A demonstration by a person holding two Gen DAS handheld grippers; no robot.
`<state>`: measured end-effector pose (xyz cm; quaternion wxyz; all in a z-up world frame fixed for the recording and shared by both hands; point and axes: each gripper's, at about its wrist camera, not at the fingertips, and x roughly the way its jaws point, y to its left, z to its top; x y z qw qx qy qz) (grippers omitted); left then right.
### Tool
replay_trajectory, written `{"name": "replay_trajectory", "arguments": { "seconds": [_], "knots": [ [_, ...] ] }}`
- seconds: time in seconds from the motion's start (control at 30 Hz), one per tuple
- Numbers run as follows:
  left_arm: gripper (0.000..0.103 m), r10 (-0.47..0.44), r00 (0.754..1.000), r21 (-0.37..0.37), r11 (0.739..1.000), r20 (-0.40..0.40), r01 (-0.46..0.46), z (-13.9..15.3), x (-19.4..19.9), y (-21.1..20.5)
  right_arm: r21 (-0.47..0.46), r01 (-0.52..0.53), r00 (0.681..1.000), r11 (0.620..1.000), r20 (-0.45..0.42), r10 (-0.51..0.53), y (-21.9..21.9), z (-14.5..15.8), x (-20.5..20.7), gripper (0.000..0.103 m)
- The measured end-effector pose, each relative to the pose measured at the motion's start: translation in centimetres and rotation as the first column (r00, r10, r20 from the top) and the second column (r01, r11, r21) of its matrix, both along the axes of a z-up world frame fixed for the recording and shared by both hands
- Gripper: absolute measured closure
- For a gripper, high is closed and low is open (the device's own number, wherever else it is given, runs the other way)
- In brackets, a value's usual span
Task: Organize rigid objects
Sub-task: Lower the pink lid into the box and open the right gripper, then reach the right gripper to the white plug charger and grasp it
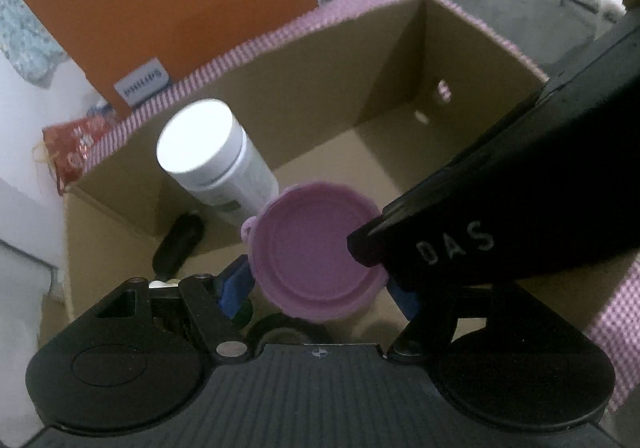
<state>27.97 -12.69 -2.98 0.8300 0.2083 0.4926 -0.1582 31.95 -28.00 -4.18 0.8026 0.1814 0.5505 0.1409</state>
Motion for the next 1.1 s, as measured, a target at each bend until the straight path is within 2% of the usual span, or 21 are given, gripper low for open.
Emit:
{"name": "replay_trajectory", "arguments": {
  "seconds": [0.23, 0.53, 0.67, 0.83, 1.0, 1.1],
  "knots": [
    [0.031, 0.043, 0.997, 0.008, 0.999, -0.064, -0.042, -1.1, 1.3, 0.2, 0.012, 0.007, 0.997, 1.0, -0.082, -0.006, -0.1, -2.3, 2.1, 0.08],
    [0.03, 0.036, 0.999, 0.029, 0.999, -0.031, -0.035, -0.8, 0.9, -0.5, 0.011, 0.04, 0.995, 0.999, -0.09, -0.039, -0.5, -3.3, 2.6, 0.08],
    [0.03, 0.035, 0.999, 0.017, 0.999, 0.009, -0.036, 0.2, -0.1, -0.5, 0.031, 0.066, 0.997, 0.997, -0.036, -0.065, -1.3, -2.1, 1.5, 0.08],
    [0.03, 0.043, 0.998, -0.051, 0.998, 0.051, -0.04, 2.6, -1.2, 0.4, 0.074, 0.106, 0.991, 0.992, 0.073, -0.112, -2.7, 0.8, -1.2, 0.079],
    [0.03, 0.05, 0.993, -0.137, 0.99, 0.105, -0.036, 5.5, -3.9, 1.7, 0.139, 0.135, 0.965, 0.981, 0.204, -0.162, -3.9, 4.7, -6.4, 0.079],
    [0.03, 0.056, 0.99, -0.188, 0.982, 0.13, -0.031, 6.8, -5.2, 2.5, 0.176, 0.15, 0.937, 0.973, 0.29, -0.197, -4.4, 6.8, -10.8, 0.079]
  ]
}}
